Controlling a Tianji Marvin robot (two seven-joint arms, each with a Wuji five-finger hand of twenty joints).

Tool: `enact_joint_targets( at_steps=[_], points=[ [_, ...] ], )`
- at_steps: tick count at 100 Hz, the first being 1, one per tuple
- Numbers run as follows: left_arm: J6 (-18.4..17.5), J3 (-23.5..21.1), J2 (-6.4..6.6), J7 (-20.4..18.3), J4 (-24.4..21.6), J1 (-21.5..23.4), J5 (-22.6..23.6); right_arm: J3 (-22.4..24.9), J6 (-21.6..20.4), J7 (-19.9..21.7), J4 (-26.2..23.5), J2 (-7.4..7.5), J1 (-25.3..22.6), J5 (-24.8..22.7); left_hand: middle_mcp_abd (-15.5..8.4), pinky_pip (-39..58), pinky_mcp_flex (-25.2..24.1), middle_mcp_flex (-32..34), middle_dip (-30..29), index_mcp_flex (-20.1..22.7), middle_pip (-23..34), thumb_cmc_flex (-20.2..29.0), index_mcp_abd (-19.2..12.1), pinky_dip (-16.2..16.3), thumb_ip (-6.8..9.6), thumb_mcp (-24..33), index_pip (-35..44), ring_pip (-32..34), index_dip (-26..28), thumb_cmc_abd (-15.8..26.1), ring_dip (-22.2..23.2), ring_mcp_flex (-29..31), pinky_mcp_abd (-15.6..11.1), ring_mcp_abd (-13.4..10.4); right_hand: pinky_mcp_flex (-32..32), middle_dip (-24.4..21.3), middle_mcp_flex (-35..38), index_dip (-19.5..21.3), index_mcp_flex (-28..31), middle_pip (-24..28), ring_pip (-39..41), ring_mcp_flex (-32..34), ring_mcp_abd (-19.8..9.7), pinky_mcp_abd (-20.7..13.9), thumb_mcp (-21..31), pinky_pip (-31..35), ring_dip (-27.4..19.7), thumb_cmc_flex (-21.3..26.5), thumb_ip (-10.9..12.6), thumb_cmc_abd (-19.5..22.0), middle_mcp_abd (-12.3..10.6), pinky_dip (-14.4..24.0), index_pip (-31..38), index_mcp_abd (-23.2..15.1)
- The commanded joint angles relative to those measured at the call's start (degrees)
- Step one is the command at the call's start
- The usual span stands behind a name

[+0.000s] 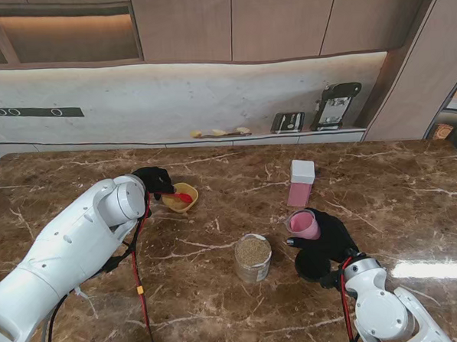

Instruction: Measure grain into the airtight container

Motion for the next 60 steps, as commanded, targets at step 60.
enact_joint_targets(
  at_steps=[60],
  points=[
    [-2.4,-4.8,1.91,-0.2,-5.3,3.4,4.9,-0.4,-0.2,0.8,0.2,-0.03,-0.2,0.4,1.7,-3.0,-5.7,-8.7,-5.6,-4.2,-6.8,-7.1,-1.6,2.8,2.21,0.4,-5.3,-9.5,3.6,1.4,5.7,0.9,-0.6,-0.1,-0.8,-0.7,1.7,-0.3,5.0,0.8,0.0,0.1,-2.5,-0.2,10.6,-1.5,-0.9,6.7,-2.4,8.4,-3.2,-0.6,5.5,-7.4]
  ],
)
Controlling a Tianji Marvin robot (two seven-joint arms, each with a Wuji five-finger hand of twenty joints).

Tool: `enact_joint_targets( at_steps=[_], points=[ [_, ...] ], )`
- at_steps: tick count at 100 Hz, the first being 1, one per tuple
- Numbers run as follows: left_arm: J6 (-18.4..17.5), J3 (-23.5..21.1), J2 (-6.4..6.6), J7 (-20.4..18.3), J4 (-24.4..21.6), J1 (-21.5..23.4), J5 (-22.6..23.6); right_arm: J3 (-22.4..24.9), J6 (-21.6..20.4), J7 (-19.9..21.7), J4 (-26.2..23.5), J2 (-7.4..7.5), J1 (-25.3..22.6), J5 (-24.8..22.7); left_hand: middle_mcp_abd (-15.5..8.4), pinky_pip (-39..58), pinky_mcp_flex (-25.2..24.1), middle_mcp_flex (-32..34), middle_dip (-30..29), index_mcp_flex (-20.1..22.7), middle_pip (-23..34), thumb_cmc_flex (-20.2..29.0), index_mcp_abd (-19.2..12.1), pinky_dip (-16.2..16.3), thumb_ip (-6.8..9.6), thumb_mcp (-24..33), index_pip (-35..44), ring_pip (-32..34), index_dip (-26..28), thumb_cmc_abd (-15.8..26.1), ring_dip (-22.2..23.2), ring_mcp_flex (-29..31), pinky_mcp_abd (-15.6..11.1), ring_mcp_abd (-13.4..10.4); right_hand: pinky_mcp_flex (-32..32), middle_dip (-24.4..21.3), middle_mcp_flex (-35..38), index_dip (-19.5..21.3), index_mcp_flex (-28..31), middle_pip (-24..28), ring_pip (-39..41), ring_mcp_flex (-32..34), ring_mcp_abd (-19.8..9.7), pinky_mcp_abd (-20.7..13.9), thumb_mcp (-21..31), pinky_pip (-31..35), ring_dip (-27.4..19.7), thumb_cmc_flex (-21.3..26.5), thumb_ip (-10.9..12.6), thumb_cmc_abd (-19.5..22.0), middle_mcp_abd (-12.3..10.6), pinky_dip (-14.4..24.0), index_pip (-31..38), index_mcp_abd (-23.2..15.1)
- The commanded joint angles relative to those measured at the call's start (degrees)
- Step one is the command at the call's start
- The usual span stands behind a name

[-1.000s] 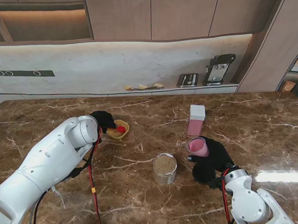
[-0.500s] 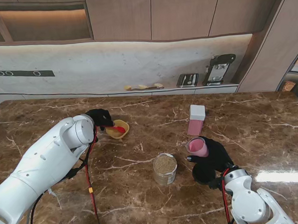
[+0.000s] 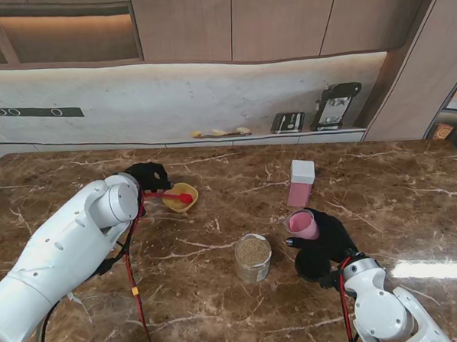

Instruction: Measure grain into the airtight container

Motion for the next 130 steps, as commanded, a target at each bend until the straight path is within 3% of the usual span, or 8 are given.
enact_joint_targets(
  at_steps=[1,27,42,55,76,98,124,130],
  points=[
    [-0.2,-0.5,0.37,-0.2,-0.9,0.4,0.5,-0.1,0.0,0.8,0.1,-0.07,-0.3,0.3,0.6,-0.6,-0.9,-2.3,-0.7,-1.3,-1.0,-1.9,-1.4,1.4,2.00,0.4,-1.0,-0.7,0.8,1.4,1.1,1.1,-0.1,-0.1,-0.5,-0.8,1.6,-0.3,5.0,0.8,0.0,0.1,-2.4,-0.2,10.6,-0.9,-0.9,6.7,-2.4,8.4,-3.2,-0.6,5.5,-7.4],
    [-0.7,-4.2,1.11,-0.7,-5.4,3.2,2.0,0.1,-0.2,0.4,0.1,-0.15,-0.3,0.3,0.7,-3.1,-3.9,-3.7,-1.3,-1.7,-1.5,-2.2,-1.4,2.5,2.39,0.2,-2.0,-6.7,1.3,1.5,4.9,-0.1,0.9,1.4,-0.5,-0.7,1.8,-0.3,5.1,0.9,0.0,0.1,-2.4,-0.2,10.6,-1.0,-0.9,6.7,-2.4,8.4,-3.2,-0.6,5.5,-7.4],
    [-2.4,-7.6,1.71,-1.3,-11.1,6.9,3.4,0.3,-0.3,0.1,-0.1,-0.25,-0.3,0.5,0.9,-11.0,-13.5,-9.1,-1.8,-3.6,-4.1,-3.5,-1.4,3.3,3.84,0.7,-4.6,-16.3,1.1,2.3,8.5,-11.5,3.0,4.9,-0.4,-0.7,1.8,-0.3,5.1,0.9,0.0,0.0,-2.5,-0.3,10.7,-1.1,-0.9,6.8,-2.4,8.5,-3.2,-0.6,5.5,-7.4],
    [-4.3,-10.6,2.04,-1.2,-17.1,11.2,4.3,0.5,-1.7,0.2,0.2,-0.33,0.0,1.5,1.0,-18.3,-21.5,-13.0,-2.5,-3.9,-6.1,-3.7,-1.1,4.1,4.89,-0.4,-6.4,-32.5,-0.1,3.0,3.4,-27.1,2.5,5.9,-0.7,-0.8,1.6,-0.3,5.1,0.8,-0.1,-0.2,-2.5,-0.5,10.3,-1.4,-0.9,6.4,-2.5,8.9,-3.2,-0.7,5.5,-7.4],
    [-7.4,-13.6,1.78,2.2,-25.3,18.7,4.9,0.8,-1.6,-0.5,0.4,-0.66,0.4,2.8,1.7,-25.8,-27.6,-16.8,-4.8,-3.8,-10.2,-2.7,-0.7,4.3,5.22,-3.8,-7.9,-42.2,-0.6,3.5,-5.6,-34.6,0.1,5.6,-2.0,-1.6,0.8,-0.4,5.1,0.3,-1.3,-2.2,-2.4,-0.7,9.7,-2.5,-1.3,4.7,-2.7,9.1,-3.1,-1.0,5.4,-7.5],
    [-9.3,-15.2,0.90,7.5,-31.1,26.4,3.3,1.6,-1.2,-2.2,1.6,-1.21,1.0,3.7,2.7,-38.7,-37.3,-22.6,-9.4,-3.1,-15.3,-0.9,0.0,1.6,5.60,-7.4,-9.7,-53.2,-0.7,4.5,-14.4,-47.6,-5.7,2.8,-7.5,-6.4,-1.8,-2.5,4.8,-1.0,-13.5,-10.9,-2.7,-3.7,7.8,-10.4,-6.3,0.9,-3.0,11.3,-3.3,-2.3,3.7,-7.9],
    [-12.4,-16.3,0.34,11.7,-34.4,33.1,2.4,2.0,-1.2,-3.8,4.8,-1.78,3.1,4.6,3.1,-41.3,-38.2,-24.4,-11.6,-3.2,-17.0,0.0,0.0,2.2,5.86,-10.3,-10.8,-54.8,-0.9,5.5,-15.5,-48.9,-5.1,2.8,-18.8,-9.3,-10.2,-3.5,5.2,-5.4,-21.8,-25.5,-5.1,-5.8,6.0,-21.5,-10.0,-1.1,-2.7,13.6,-3.0,-2.5,0.8,-9.1],
    [-12.8,-16.6,0.30,12.1,-35.1,34.3,2.2,2.1,-1.1,-4.0,5.6,-1.89,3.6,4.9,3.6,-42.7,-38.3,-25.0,-12.3,-3.3,-17.3,1.9,0.2,3.3,6.41,-14.6,-11.8,-55.2,-0.8,6.7,-15.6,-49.3,-5.2,2.7,-20.5,-11.0,-12.6,-4.0,5.2,-6.0,-22.8,-29.0,-6.3,-7.0,5.1,-26.6,-11.2,-1.7,-2.7,14.4,-3.0,1.9,0.4,-9.8]
  ],
)
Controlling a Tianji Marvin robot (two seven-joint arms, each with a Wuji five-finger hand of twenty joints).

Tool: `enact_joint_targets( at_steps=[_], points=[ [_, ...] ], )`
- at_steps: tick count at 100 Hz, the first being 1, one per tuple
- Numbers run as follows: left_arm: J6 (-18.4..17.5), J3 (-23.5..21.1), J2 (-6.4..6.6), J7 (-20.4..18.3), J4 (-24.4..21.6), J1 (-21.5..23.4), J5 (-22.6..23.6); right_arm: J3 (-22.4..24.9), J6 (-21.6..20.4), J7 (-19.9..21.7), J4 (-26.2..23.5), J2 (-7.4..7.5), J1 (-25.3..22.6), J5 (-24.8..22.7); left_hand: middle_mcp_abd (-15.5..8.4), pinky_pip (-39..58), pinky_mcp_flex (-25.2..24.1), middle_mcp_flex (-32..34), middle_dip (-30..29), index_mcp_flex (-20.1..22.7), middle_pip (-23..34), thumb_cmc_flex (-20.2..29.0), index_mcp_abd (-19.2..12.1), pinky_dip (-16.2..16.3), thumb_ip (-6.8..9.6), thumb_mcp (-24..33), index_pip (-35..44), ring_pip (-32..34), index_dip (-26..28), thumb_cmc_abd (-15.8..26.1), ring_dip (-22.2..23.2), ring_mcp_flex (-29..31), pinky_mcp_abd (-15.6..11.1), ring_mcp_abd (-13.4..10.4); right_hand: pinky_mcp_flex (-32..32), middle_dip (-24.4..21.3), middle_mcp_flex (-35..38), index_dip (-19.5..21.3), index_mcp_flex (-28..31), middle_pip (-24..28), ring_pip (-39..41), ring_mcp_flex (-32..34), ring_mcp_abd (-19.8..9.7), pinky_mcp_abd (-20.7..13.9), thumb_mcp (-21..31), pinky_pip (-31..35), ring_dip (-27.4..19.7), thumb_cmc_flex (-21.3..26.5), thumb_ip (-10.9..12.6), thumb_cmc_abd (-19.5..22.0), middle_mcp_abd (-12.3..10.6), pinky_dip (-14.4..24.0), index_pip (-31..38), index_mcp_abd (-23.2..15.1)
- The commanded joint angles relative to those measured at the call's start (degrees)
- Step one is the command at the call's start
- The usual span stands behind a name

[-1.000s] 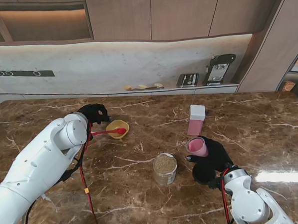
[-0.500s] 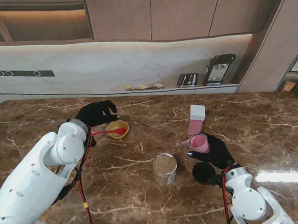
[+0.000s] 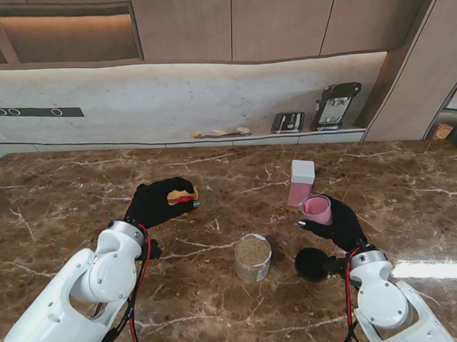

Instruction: Measure grain into the airtight container

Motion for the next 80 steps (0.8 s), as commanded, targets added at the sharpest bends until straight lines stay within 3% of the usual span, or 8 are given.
enact_joint_targets(
  at_steps=[1,36,46,48,57,61,65,80],
  points=[
    [-0.3,0.1,-0.24,0.0,-0.8,1.7,-0.2,0.3,0.5,0.4,1.2,-0.27,0.5,0.8,0.7,-2.3,-1.2,-3.1,-1.3,-1.2,-1.3,2.2,0.3,1.2,1.90,-4.5,-1.7,-1.4,-0.3,2.7,-0.8,-1.9,-0.9,-1.8,-2.5,-1.5,-2.8,-0.9,5.3,-1.5,-1.4,-4.0,-3.1,-3.3,5.0,-3.5,-2.2,0.0,-2.2,12.7,-1.7,2.5,1.8,-9.9],
    [-3.0,-0.5,-0.48,2.3,-3.2,5.9,-0.6,0.8,1.7,-2.1,8.3,-1.19,3.9,2.0,1.0,-3.4,-1.5,-4.4,-1.9,-1.2,-2.7,2.7,0.4,1.4,2.08,-7.3,-3.3,-2.3,-0.5,4.2,-1.1,-2.9,-0.2,-2.0,-11.0,-6.0,-14.8,-3.5,5.3,-5.9,-3.1,-18.8,-8.9,-9.7,2.8,-11.3,-3.8,0.4,-2.1,14.4,-2.6,7.9,2.2,-15.1],
    [-3.4,-0.4,-0.52,2.6,-3.8,6.7,-0.8,0.9,1.9,-1.4,10.5,-1.29,5.1,3.3,1.1,-4.6,-2.5,-5.0,-2.1,-1.1,-3.2,3.0,0.4,1.2,2.18,-8.4,-3.6,-2.7,-0.4,4.6,-1.3,-3.3,0.1,-2.1,-11.4,-6.8,-17.2,-6.0,4.7,-6.6,-5.6,-19.4,-10.1,-10.6,2.5,-13.2,-5.1,-0.1,-1.8,15.1,-3.0,8.1,1.1,-15.0],
    [-3.4,-0.5,-0.48,2.5,-4.0,6.9,-0.7,0.9,1.9,-1.2,11.0,-1.26,5.3,3.4,1.0,-6.4,-2.3,-5.5,-2.4,-1.1,-3.5,5.1,0.4,1.8,2.75,-13.0,-3.9,-3.0,0.0,5.9,-1.4,-3.5,0.3,-2.1,-11.2,-6.7,-17.5,-6.2,4.6,-6.4,-6.4,-19.3,-10.5,-10.9,2.6,-14.0,-5.4,-0.8,-1.5,15.3,-2.9,8.0,0.8,-14.6],
    [-3.0,-0.7,-0.30,1.6,-5.4,8.1,-0.8,0.9,2.3,-0.3,13.2,-1.19,6.7,3.7,0.4,-16.8,-2.9,-11.2,-4.7,-0.5,-6.6,6.5,0.8,-1.7,3.23,-16.9,-4.6,-4.8,-0.1,7.5,-2.3,-6.7,0.3,-3.1,-10.4,-6.7,-19.7,-7.0,4.5,-6.5,-9.1,-19.8,-11.0,-11.5,2.3,-17.1,-5.6,-1.6,-1.1,16.6,-3.2,6.8,-1.3,-14.0],
    [-2.9,-0.8,-0.25,1.5,-5.9,8.6,-0.8,0.9,2.4,0.0,14.1,-1.19,7.2,4.0,0.5,-19.7,-3.3,-11.7,-5.2,-0.1,-7.0,6.7,1.1,-1.5,3.30,-17.7,-4.9,-5.1,-0.2,7.9,-2.4,-7.4,0.3,-3.0,-10.2,-6.8,-20.9,-7.1,4.3,-6.8,-10.0,-20.2,-11.1,-11.7,2.1,-17.7,-5.7,-1.8,-1.0,16.9,-3.4,6.5,-1.7,-14.0],
    [-3.0,-0.9,-0.15,1.2,-6.4,9.1,-0.7,0.9,2.3,0.3,15.0,-1.17,7.7,4.1,0.4,-22.7,-3.4,-12.1,-5.5,-0.1,-7.2,7.4,1.2,2.1,3.54,-19.4,-5.4,-5.5,0.0,8.5,-2.5,-7.8,0.2,-3.1,-9.8,-6.7,-22.1,-6.8,3.9,-6.9,-11.5,-20.3,-11.3,-11.9,2.2,-19.0,-5.5,-2.4,-0.6,17.0,-3.8,5.6,-2.5,-14.1],
    [-3.5,-1.1,0.15,0.6,-7.1,10.2,0.5,0.9,1.8,2.3,17.7,-0.95,9.4,5.0,0.5,-25.0,-4.2,-13.2,-5.8,-0.4,-7.9,7.4,1.2,2.4,3.61,-19.9,-6.0,-6.5,-0.2,8.8,-3.0,-8.9,-0.1,-3.7,-9.3,-7.3,-25.4,-6.9,2.4,-7.8,-14.6,-21.3,-12.1,-12.3,2.2,-20.8,-4.6,-3.1,0.0,18.0,-4.7,4.2,-6.5,-14.4]
  ],
)
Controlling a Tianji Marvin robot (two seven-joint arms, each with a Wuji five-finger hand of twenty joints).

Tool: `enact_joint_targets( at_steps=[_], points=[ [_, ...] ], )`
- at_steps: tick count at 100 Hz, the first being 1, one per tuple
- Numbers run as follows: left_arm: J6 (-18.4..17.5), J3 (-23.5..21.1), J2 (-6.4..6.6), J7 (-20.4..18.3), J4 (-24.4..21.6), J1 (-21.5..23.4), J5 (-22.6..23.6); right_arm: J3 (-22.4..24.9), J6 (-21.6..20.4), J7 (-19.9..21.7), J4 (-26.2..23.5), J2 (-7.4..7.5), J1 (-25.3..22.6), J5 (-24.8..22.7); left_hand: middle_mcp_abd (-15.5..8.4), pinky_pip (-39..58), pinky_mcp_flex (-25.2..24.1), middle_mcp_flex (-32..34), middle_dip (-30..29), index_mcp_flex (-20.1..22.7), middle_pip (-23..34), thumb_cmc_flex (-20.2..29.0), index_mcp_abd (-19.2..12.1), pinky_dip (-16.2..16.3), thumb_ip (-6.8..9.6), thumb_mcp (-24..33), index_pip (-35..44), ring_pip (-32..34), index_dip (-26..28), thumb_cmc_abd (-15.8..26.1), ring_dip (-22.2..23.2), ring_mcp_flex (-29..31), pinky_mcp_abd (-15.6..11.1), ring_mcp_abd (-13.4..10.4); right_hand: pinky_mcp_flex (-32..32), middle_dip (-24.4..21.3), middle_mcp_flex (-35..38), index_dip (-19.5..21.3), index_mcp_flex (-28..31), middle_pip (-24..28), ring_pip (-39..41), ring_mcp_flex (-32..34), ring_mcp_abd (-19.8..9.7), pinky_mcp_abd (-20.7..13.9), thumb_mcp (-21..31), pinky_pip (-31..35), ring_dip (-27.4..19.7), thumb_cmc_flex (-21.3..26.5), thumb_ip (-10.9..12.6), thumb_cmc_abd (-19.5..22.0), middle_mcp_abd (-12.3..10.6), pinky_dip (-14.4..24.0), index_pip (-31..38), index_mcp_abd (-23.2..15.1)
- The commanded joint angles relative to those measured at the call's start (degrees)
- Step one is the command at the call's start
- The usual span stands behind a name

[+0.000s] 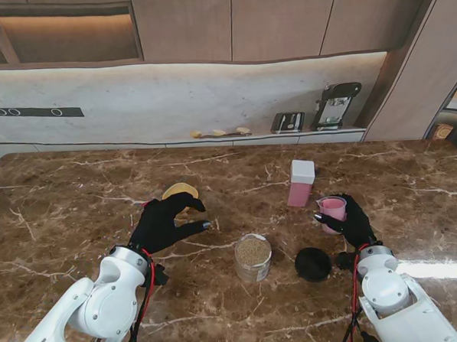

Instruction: Measure grain into the airtight container

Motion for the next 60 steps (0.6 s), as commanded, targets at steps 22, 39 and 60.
enact_joint_targets(
  at_steps=[22,39,60],
  points=[
    [-0.7,0.4,0.34,-0.9,-0.4,1.5,-0.1,-0.1,0.1,4.6,3.7,0.16,2.3,4.6,-0.5,-2.7,-0.9,-3.0,-1.1,-0.5,-1.8,0.8,0.2,2.5,2.32,-1.6,-1.2,-2.5,0.1,2.8,-1.0,-3.0,-0.6,-2.9,1.2,-1.8,-5.3,-1.5,0.6,-2.0,-4.7,-2.1,-3.2,-3.6,9.3,-5.4,-1.5,8.4,1.4,10.0,-4.1,-5.1,0.4,-16.1],
    [-1.1,0.7,0.25,-0.6,-0.1,1.5,-0.5,-0.6,0.4,6.1,5.7,0.05,3.7,6.5,-0.5,-2.7,-0.7,-3.3,-1.1,-0.6,-1.8,0.9,0.1,3.3,2.35,-1.8,-1.3,-2.4,0.2,2.9,-1.0,-2.9,-0.5,-3.0,1.6,-2.6,-6.7,-1.4,1.4,-2.8,-5.3,-2.1,-3.3,-3.6,15.2,-6.5,-3.5,12.3,2.8,7.2,-4.5,-6.7,-0.5,-16.5],
    [-1.0,0.6,0.31,-0.9,-0.2,1.6,-0.7,-1.1,1.0,8.1,8.1,0.28,5.0,6.9,-0.4,-2.5,-0.5,-3.8,-1.2,-0.9,-1.9,0.9,0.1,4.1,2.36,-2.0,-1.6,-2.4,0.2,3.3,-0.9,-3.1,-0.5,-2.9,2.1,-3.5,-9.0,0.5,1.0,-3.9,-5.8,-2.0,-3.3,-3.6,17.6,-7.8,-6.2,10.4,7.4,8.0,-4.9,-8.9,-8.7,-15.2]
  ],
)
